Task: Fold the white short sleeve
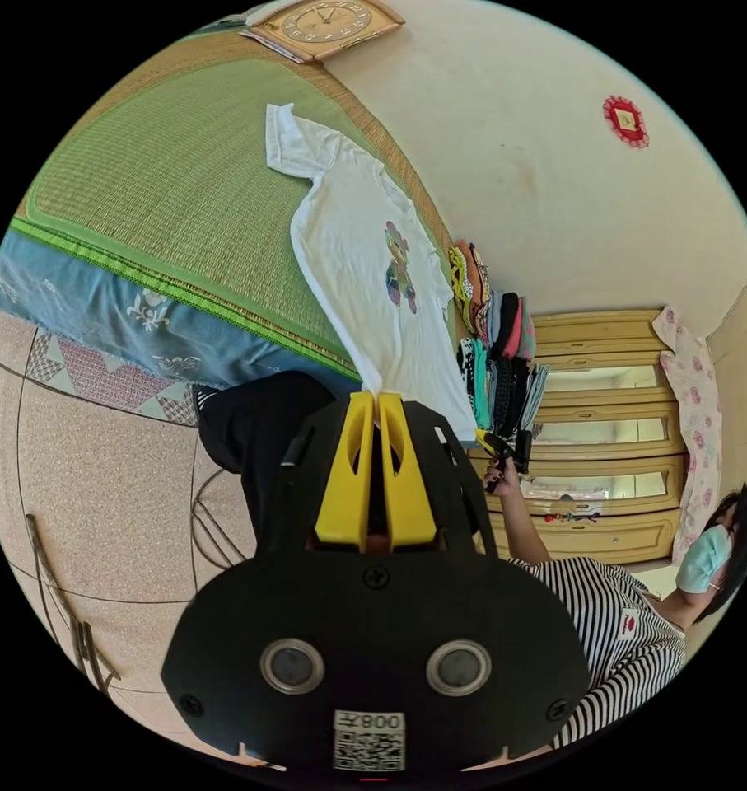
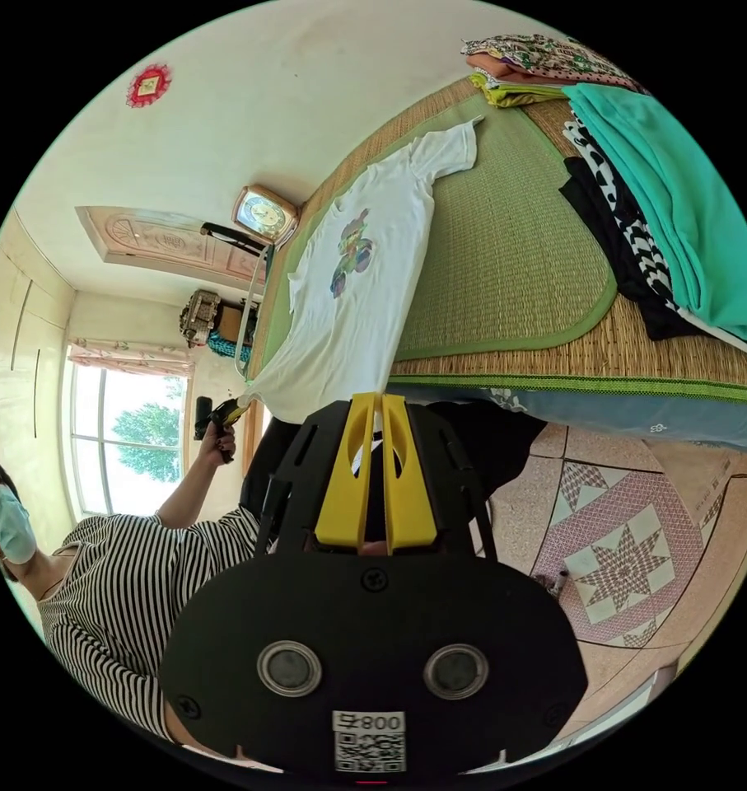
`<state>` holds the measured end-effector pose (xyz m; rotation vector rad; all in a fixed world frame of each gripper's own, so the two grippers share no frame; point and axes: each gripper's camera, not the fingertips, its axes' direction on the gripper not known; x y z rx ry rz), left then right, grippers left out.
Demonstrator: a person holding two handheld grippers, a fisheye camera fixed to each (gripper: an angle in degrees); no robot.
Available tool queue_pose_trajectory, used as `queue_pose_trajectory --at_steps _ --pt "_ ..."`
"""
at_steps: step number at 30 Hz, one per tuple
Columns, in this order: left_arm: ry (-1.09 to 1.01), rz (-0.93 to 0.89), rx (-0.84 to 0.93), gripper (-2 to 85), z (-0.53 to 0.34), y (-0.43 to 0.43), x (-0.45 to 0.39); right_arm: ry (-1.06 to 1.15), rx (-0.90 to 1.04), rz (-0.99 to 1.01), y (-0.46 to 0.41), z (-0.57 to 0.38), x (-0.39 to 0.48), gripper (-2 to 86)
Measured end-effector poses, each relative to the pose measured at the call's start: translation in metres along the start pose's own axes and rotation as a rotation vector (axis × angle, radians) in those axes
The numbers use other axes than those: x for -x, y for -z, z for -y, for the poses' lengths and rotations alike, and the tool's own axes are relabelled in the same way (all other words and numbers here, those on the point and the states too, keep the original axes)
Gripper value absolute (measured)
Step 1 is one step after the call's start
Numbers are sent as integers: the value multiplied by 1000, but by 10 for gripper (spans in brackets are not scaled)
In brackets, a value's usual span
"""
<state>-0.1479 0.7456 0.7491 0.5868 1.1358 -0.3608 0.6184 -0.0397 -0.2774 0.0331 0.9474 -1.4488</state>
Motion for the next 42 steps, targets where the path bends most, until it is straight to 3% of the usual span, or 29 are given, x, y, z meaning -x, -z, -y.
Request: queue_pose_trajectory --at_steps 14,28,37,42 --pt "23 -35 -19 9 6 5 7 36 60 -8 18 -7 -4 9" --pt "122 -39 8 9 49 -48 1 -82 132 -19 -18 -9 -37 12" --pt "196 -106 -54 7 93 -77 -20 -161 62 61 -19 -4 -53 8" --pt "209 -82 -140 3 128 -88 -50 -220 -106 83 0 0 -60 2"
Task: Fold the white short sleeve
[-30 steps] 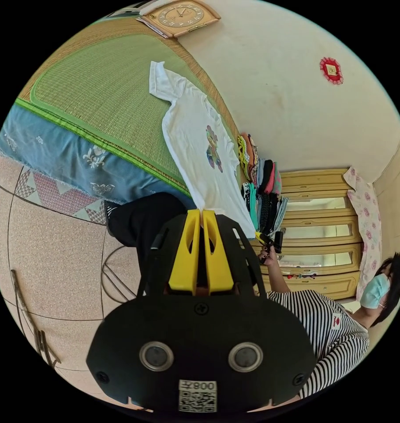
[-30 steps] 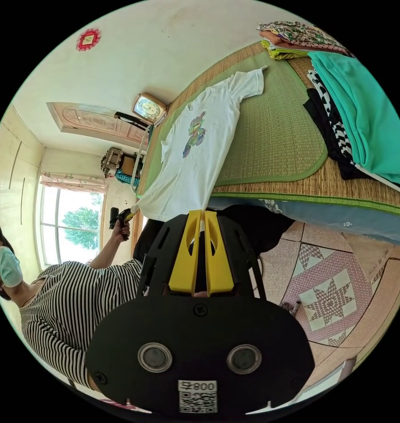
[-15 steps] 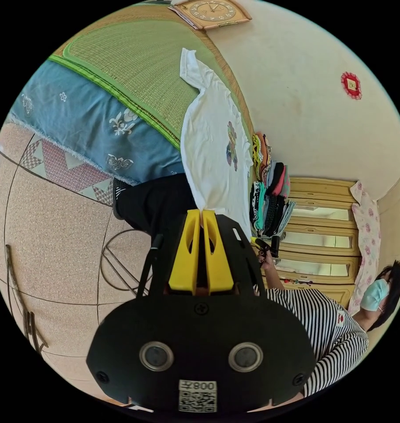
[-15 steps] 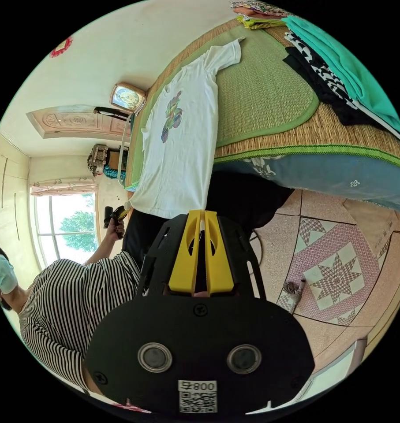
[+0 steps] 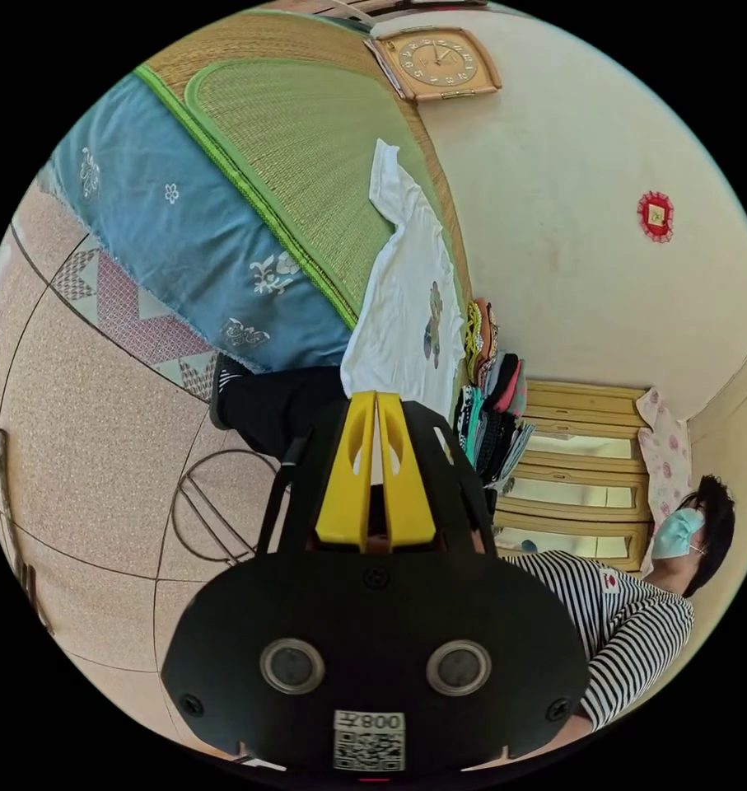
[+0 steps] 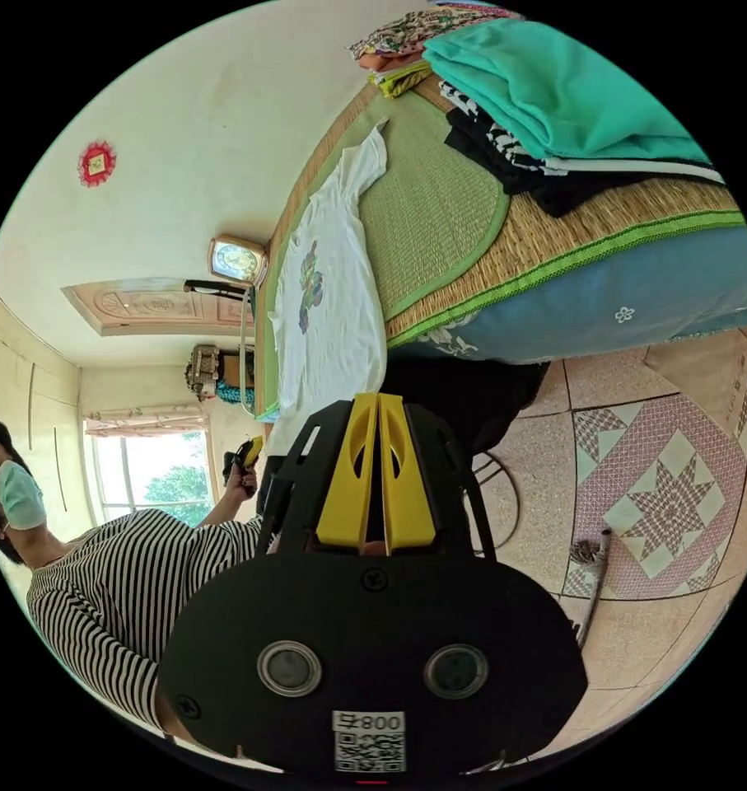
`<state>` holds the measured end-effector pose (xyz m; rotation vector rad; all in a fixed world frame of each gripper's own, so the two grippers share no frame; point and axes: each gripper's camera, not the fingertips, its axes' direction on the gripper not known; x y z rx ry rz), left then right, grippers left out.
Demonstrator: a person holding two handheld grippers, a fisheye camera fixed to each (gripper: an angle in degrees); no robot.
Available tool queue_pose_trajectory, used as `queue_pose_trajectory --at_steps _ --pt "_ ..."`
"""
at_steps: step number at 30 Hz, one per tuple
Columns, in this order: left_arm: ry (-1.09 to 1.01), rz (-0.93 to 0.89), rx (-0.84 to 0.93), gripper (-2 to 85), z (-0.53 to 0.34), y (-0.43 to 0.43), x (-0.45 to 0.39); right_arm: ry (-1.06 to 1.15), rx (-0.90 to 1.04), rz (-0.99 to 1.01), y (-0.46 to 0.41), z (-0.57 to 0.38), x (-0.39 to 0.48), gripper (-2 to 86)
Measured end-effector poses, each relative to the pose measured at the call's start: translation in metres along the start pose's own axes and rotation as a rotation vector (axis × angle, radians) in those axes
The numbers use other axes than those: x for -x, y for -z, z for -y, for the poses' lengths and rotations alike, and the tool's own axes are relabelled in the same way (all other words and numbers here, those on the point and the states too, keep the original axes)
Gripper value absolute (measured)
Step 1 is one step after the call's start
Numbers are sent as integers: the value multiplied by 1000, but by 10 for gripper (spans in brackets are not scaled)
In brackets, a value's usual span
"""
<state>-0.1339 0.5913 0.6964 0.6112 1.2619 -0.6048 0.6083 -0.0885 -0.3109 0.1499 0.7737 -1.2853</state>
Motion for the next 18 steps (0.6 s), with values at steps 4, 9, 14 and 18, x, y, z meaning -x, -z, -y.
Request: queue_pose_trajectory --at_steps 4,9,14,18 --pt "-130 4 25 3 47 -55 -69 48 -124 -32 2 24 20 2" --pt "-376 14 228 6 119 -182 -188 168 -204 -193 -37 99 62 6" --pt "-616 0 443 18 183 -359 -321 172 -305 -382 -80 165 87 15" --pt "-740 47 549 35 208 -471 -394 204 -342 -436 -112 203 98 35"
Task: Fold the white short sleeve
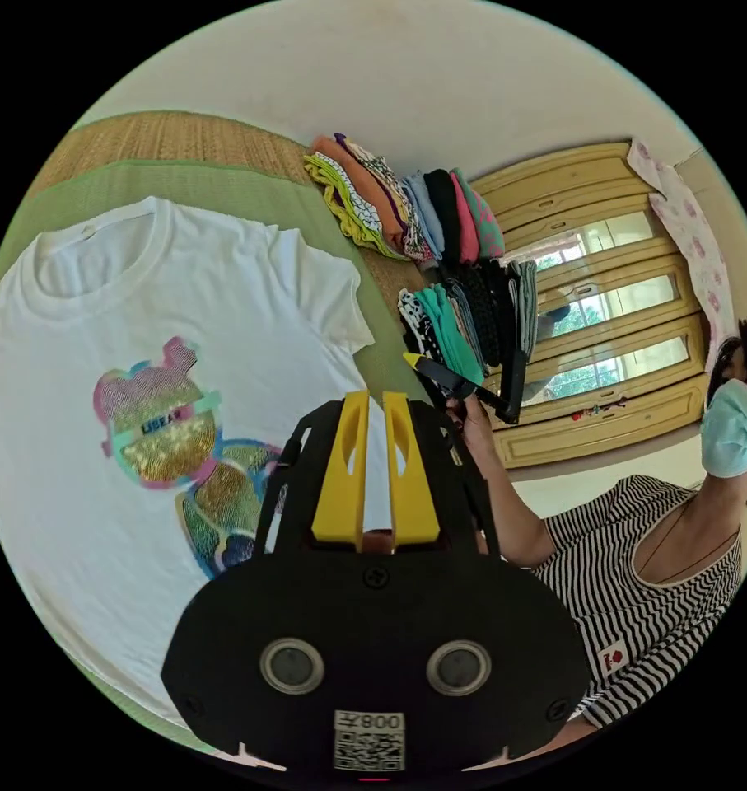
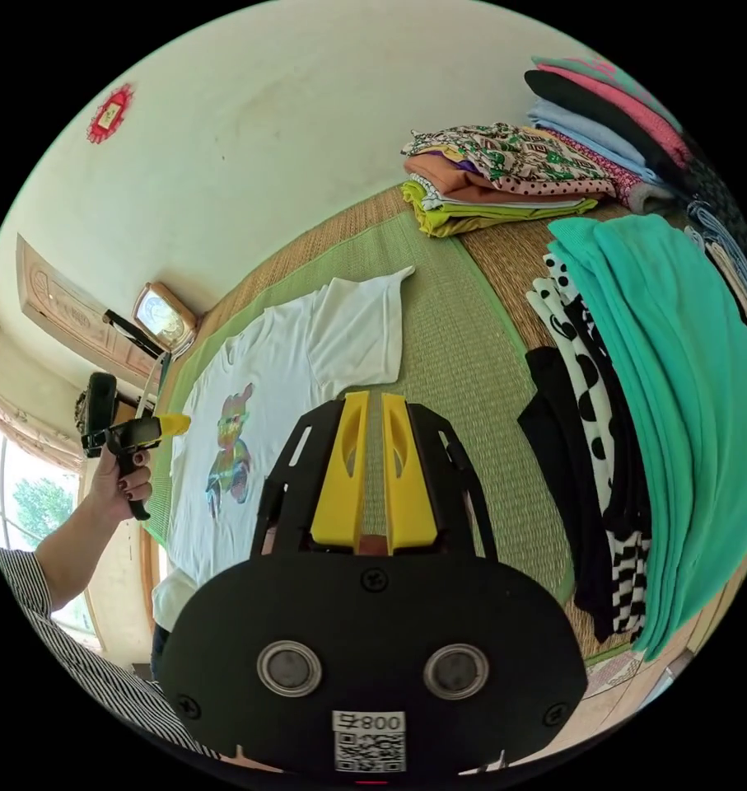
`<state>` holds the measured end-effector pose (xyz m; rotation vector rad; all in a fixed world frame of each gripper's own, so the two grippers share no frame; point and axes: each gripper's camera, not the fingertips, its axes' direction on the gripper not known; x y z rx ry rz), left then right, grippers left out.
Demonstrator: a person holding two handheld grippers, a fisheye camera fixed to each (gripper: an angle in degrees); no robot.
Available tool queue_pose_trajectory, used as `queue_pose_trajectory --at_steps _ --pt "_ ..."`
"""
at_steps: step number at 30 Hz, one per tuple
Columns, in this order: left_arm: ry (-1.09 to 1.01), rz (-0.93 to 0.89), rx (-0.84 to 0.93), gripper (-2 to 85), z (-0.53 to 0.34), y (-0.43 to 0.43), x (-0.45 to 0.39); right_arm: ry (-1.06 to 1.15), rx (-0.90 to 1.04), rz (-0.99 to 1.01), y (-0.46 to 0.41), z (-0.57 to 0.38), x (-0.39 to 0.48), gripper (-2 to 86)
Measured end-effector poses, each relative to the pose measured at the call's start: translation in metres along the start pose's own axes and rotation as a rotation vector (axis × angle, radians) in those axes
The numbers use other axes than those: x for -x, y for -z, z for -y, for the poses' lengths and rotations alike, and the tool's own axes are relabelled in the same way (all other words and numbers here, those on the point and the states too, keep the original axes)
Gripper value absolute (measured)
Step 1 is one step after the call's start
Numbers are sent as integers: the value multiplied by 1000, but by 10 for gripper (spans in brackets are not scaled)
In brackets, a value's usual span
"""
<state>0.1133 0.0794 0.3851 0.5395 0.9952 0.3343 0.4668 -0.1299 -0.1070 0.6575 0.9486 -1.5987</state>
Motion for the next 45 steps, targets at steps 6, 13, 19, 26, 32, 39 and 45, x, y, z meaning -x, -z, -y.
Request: queue_pose_trajectory --at_steps 6,13,19,26,32,39,45 --pt "-131 146 100 67 141 -95 -34 54 -19 -64 -38 11 15 54" --pt "-248 315 121 90 268 -171 -68 105 -16 -101 -56 28 36 56" --pt "-325 446 151 99 349 -223 -91 130 11 -159 -73 43 44 56" --pt "-330 651 222 46 409 -263 -94 147 57 -147 -95 52 48 47" --pt "-278 534 158 18 439 -245 -82 156 46 -120 -102 61 45 13" --pt "-178 345 -70 13 443 -168 -57 267 -90 92 -90 65 51 5" --pt "2 178 -249 12 412 -91 2 419 -53 438 -102 74 62 6"
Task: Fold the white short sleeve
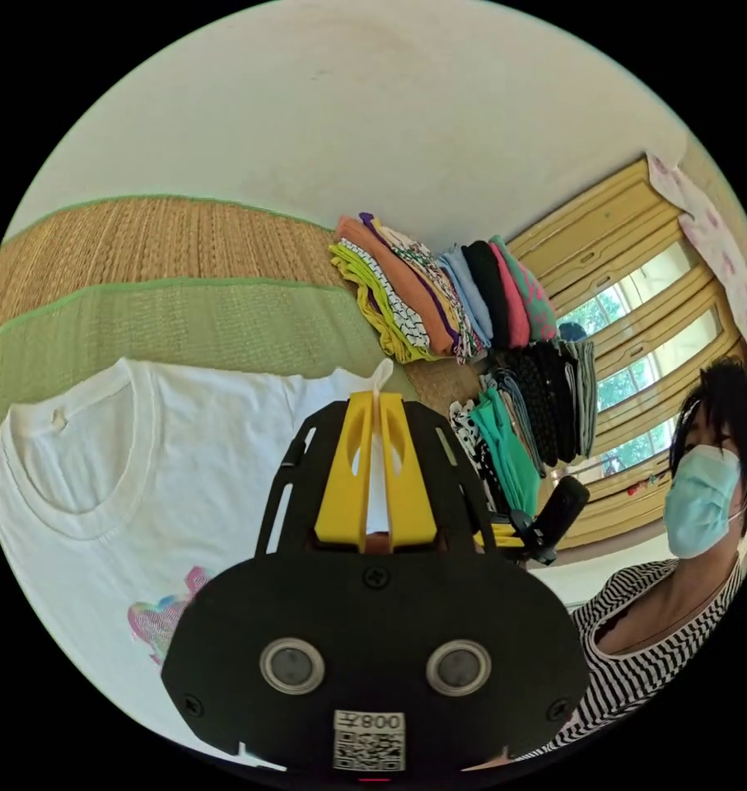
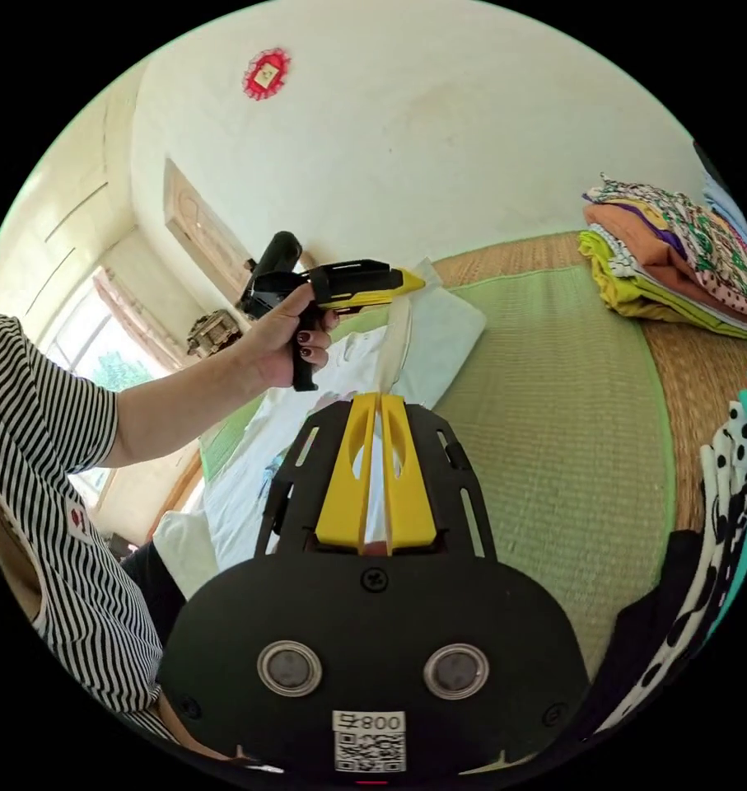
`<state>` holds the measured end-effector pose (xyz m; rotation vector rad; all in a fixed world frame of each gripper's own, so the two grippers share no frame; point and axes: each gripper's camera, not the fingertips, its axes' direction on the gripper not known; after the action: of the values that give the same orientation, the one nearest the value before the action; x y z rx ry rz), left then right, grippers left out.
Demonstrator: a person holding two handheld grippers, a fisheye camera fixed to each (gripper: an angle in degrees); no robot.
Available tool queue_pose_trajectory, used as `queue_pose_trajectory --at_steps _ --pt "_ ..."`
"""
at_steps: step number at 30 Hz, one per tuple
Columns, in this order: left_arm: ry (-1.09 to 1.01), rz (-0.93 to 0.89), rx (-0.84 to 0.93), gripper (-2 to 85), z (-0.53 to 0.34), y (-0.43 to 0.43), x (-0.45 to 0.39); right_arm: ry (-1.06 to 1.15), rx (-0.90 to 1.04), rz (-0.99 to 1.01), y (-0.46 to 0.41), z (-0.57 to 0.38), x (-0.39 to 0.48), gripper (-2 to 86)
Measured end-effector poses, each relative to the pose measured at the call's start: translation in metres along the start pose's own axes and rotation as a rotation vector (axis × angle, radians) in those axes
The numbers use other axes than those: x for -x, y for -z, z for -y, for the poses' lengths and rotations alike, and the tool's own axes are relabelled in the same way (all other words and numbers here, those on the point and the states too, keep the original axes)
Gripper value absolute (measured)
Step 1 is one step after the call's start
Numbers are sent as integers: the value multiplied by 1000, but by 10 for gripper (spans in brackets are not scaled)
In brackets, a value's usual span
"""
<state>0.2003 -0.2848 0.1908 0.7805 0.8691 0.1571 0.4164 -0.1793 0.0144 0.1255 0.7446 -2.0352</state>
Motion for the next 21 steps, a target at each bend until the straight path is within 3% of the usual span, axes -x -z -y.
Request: queue_pose_trajectory --at_steps 8,15,21 --pt "177 1 24 13 -24 19 89 73 268 -51 -60 12 6 7" --pt "227 -23 -25 13 -22 28 126 55 326 -25 -88 19 -8 7" --pt "257 88 -26 14 -20 39 145 44 384 -3 -103 24 -20 7"
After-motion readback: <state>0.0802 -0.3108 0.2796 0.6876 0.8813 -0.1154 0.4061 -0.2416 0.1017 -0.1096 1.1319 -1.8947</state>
